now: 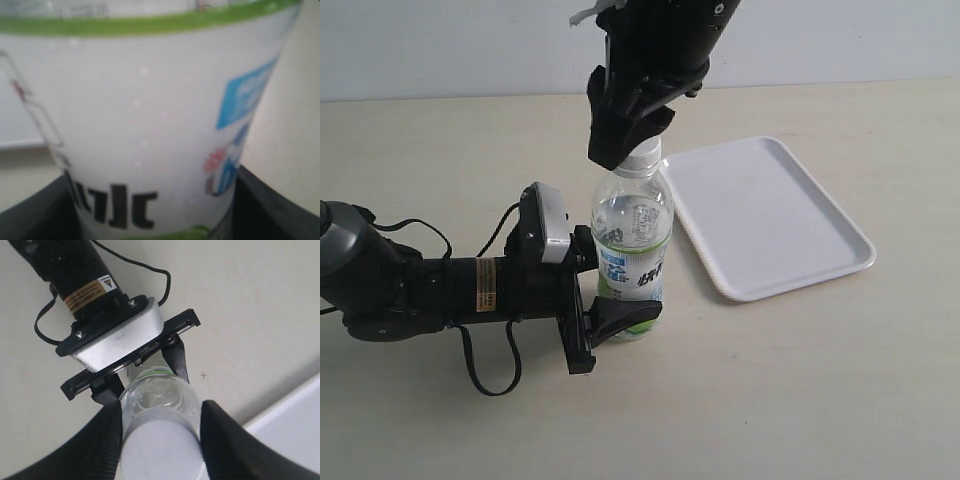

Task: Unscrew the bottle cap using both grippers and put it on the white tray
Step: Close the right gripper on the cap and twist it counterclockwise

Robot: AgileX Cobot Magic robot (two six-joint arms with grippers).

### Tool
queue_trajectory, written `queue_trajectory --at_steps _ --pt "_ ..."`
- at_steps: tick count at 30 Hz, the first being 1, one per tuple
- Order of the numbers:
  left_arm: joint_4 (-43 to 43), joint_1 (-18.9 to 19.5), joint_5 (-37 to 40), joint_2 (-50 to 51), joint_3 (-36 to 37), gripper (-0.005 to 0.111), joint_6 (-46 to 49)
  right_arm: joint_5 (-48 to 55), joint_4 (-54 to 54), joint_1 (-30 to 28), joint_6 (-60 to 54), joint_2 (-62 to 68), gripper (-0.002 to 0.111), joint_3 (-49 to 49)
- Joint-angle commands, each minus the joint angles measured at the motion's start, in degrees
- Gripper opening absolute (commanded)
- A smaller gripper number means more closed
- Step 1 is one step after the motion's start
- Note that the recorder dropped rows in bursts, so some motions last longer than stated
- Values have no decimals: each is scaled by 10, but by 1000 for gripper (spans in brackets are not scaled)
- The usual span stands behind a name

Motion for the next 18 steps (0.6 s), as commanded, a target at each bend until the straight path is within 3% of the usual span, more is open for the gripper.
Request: queue_trajectory --at_steps 1,4,9,18 --pt "3 -4 -11 -5 -4 1 0 -3 -12 1 -72 -2 0 -5" --pt "3 -4 -11 -5 -4 1 0 -3 -8 1 -78 -2 0 -5" --pt "5 -4 -11 -5 -4 1 0 -3 -8 1 -243 -2 8 -5" --pt "5 -4 -11 -5 -4 1 0 -3 -8 1 -265 -2 12 -5"
